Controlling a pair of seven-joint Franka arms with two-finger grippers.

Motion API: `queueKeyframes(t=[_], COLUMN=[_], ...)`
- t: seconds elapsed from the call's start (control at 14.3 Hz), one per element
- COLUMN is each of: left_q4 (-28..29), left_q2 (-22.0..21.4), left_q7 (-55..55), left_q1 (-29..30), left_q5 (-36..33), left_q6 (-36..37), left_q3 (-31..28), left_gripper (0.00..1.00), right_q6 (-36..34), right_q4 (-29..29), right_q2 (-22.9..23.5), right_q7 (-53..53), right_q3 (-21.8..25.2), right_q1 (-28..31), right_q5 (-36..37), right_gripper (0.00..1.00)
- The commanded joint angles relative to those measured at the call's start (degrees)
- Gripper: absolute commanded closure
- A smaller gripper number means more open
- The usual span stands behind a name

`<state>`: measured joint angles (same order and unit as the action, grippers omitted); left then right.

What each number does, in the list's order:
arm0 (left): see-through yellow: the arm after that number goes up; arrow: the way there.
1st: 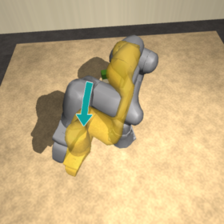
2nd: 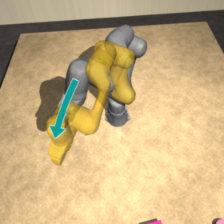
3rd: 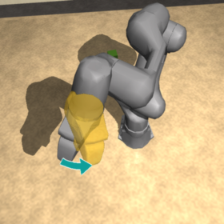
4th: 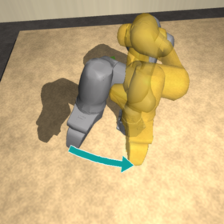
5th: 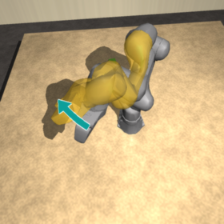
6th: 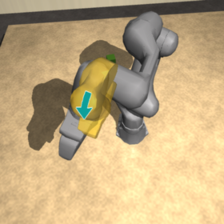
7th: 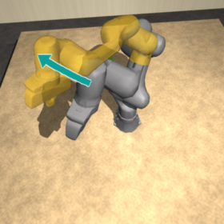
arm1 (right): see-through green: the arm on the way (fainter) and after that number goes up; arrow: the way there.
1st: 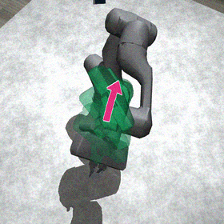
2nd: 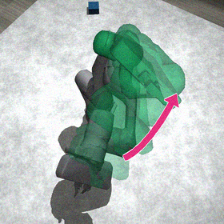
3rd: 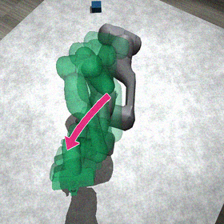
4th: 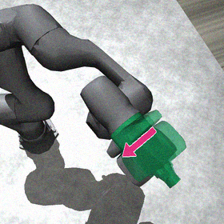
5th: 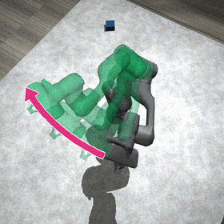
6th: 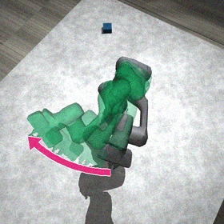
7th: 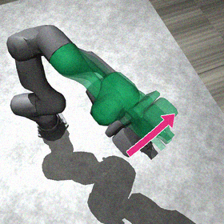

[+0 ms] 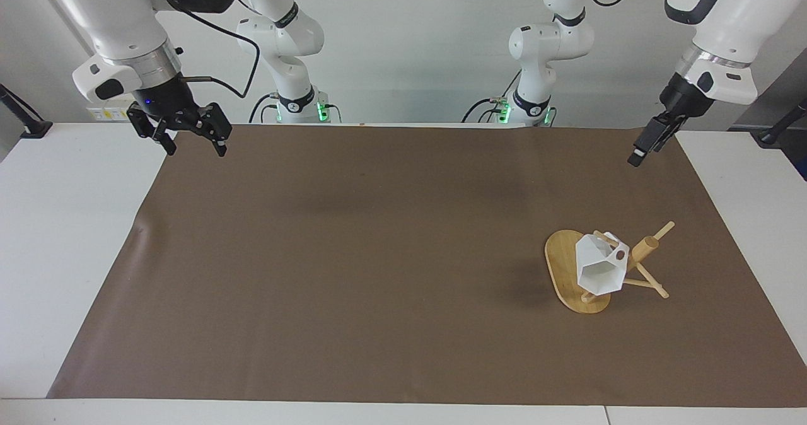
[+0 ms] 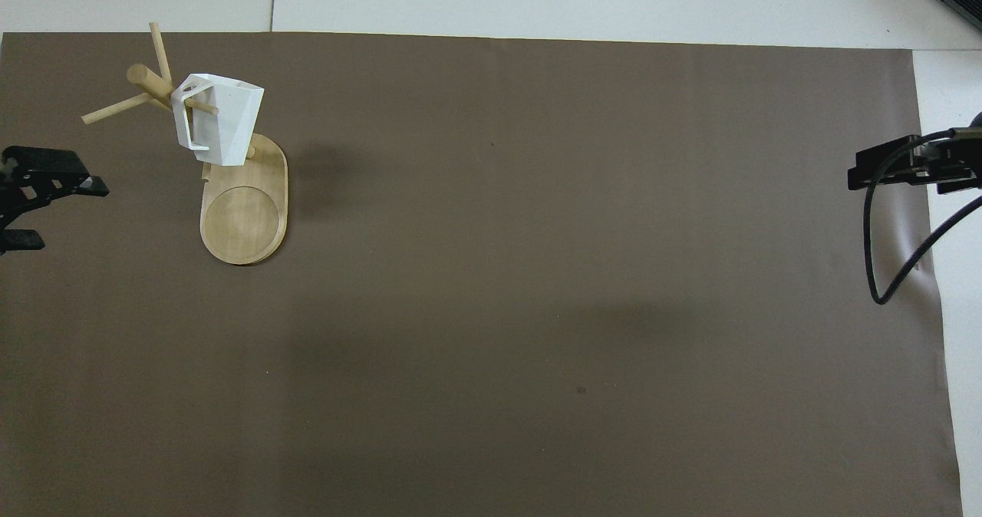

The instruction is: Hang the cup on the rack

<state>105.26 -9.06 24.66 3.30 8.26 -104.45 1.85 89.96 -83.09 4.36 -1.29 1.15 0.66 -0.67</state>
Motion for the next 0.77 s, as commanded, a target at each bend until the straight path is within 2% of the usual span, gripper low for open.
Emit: queueKeyframes(t=[0.0, 0.28, 0.42, 0.7], left_q4=[-1.5, -5.1, -6.6, -7.7], left_q2=[0.3, 1.1, 2.1, 3.3], left_q7=[-9.0, -23.0, -24.0, -24.1], left_q1=[-0.4, -1.9, -5.2, -6.4], left_q5=[-5.0, -8.6, -9.5, -9.6], left_q6=[3.7, 9.5, 11.3, 12.7], left_q3=[0.5, -0.2, -1.7, -1.1], left_gripper=[0.00, 0.00, 0.00, 0.00], right_q6=[-0.1, -0.1, -0.1, -0.1], right_q4=[-0.3, -0.3, -0.3, -0.3], right_q2=[-0.1, -0.1, -0.1, -0.1], right_q7=[0.1, 0.1, 0.1, 0.1], right_q3=[-0.2, -0.2, -0.2, -0.2], right_q1=[0.3, 0.4, 0.3, 0.3], right_q5=[-0.4, -0.4, -0.4, -0.4], right_gripper=[0.00, 0.00, 0.00, 0.00])
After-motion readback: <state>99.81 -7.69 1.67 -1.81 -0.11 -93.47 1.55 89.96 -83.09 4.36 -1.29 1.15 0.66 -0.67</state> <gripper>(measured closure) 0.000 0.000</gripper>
